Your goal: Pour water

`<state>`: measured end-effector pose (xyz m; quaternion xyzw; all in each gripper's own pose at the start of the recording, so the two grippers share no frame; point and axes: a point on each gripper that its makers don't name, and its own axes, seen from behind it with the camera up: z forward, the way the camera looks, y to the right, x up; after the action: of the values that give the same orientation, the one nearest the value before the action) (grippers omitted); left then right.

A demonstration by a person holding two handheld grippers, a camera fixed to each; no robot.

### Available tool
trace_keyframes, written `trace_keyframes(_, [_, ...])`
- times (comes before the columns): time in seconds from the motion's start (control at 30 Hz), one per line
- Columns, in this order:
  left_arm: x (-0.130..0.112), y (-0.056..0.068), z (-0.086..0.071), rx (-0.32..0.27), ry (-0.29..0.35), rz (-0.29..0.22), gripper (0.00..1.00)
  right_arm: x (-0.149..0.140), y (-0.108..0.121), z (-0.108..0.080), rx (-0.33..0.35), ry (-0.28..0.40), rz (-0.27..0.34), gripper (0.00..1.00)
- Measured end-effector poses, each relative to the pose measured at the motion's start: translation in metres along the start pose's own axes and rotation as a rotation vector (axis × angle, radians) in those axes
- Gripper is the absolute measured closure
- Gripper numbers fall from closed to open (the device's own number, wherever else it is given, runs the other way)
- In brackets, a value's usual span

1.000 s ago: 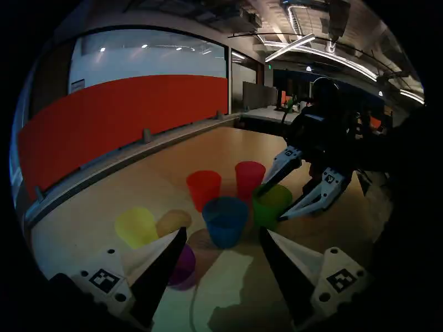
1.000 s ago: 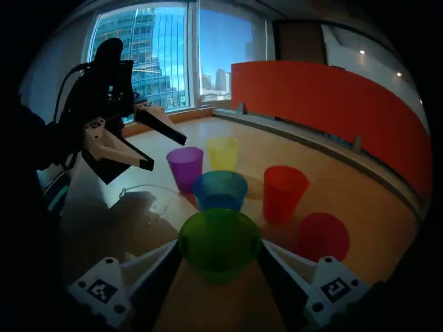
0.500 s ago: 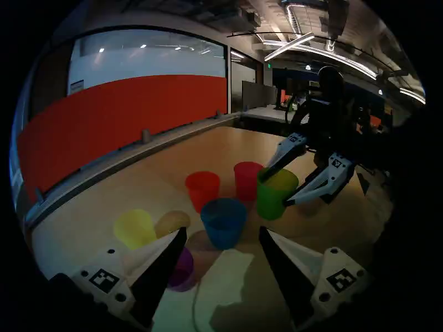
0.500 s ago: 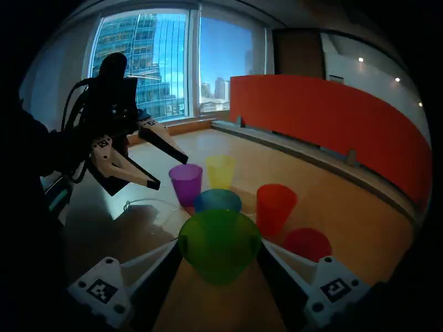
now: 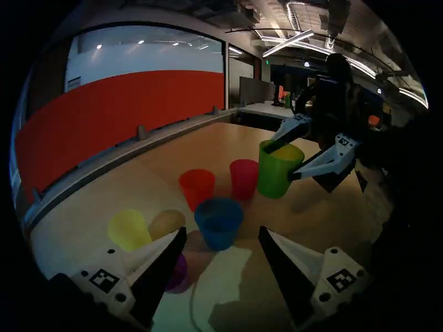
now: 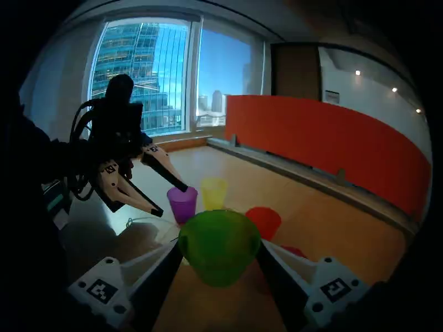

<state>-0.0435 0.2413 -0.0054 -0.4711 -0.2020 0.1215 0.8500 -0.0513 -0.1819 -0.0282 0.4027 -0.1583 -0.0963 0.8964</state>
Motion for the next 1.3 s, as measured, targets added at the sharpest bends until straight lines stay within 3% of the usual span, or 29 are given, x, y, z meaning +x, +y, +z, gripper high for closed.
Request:
trace_keyframes(0.97, [-0.006,-0.002,0.028,-0.025,-0.087,0.009,0.03,0.059,0.019,-0.025,-0.057,0.190,-0.033,0.08])
trace_keyframes(1.3, [-0.009,-0.004,0.036,-0.028,-0.108,0.003,0.03,0.073,0.028,-0.030,-0.075,0.236,-0.016,0.08])
